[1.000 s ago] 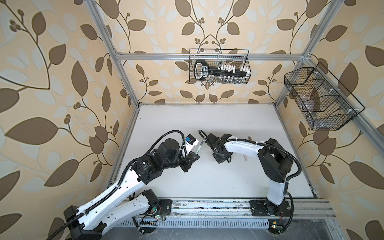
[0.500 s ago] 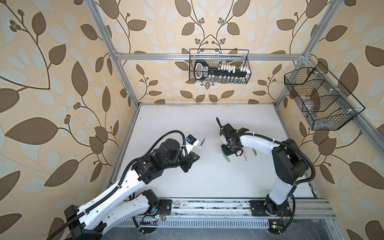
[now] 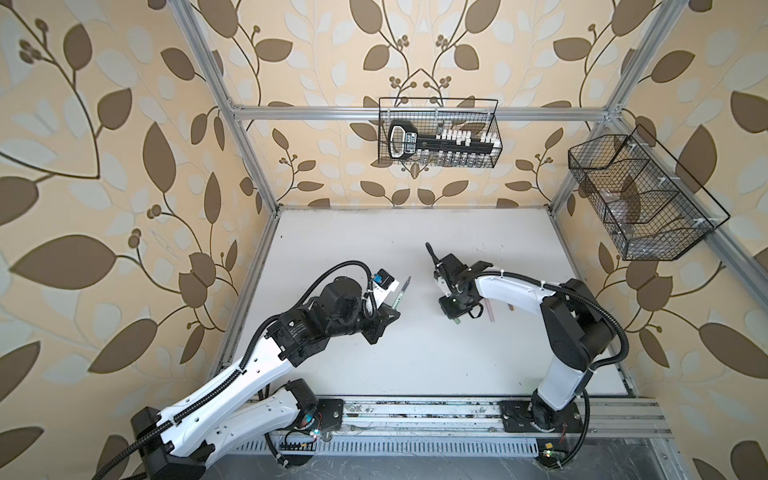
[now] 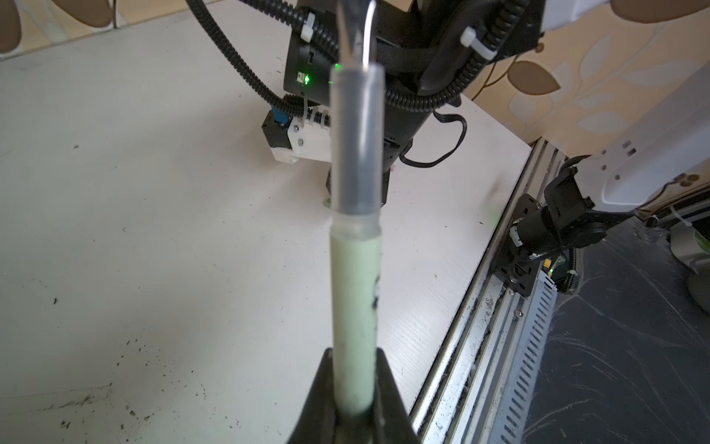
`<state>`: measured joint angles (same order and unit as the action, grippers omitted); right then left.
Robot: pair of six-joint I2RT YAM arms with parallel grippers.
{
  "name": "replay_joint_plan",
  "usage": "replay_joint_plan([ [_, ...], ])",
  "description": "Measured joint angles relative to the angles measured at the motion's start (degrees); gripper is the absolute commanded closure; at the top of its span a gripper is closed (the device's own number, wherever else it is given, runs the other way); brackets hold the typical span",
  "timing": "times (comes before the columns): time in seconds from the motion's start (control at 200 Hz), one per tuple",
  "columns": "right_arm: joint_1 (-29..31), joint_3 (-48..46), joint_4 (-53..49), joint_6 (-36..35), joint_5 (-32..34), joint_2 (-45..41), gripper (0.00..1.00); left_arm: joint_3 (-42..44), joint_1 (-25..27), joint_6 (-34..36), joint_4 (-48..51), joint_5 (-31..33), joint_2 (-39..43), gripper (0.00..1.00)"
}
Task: Insert the pens into the pen caps
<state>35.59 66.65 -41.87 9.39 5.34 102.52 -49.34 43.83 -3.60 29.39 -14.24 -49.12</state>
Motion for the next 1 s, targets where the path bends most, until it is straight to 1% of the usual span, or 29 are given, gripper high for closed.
replay_joint_plan([
  [0.175,2.75,1.07,-1.38,0.85,5.68,0.04,0.75,0.00,0.00,0.00,0.00,0.00,0.11,1.00],
  [0.445,3.78,1.09,-2.14,1.09,9.25,3.13,0.78,0.00,0.00,0.00,-0.02,0.00,0.81,1.00],
  [0.715,5.55,2.29,-2.47,1.05,10.95,4.26,0.79,0.00,0.00,-0.02,-0.02,0.00,0.81,1.00],
  [1.0,5.27,2.49,-2.49,0.17,10.78,5.53,0.79,0.00,0.00,-0.02,-0.02,0.00,0.81,1.00],
])
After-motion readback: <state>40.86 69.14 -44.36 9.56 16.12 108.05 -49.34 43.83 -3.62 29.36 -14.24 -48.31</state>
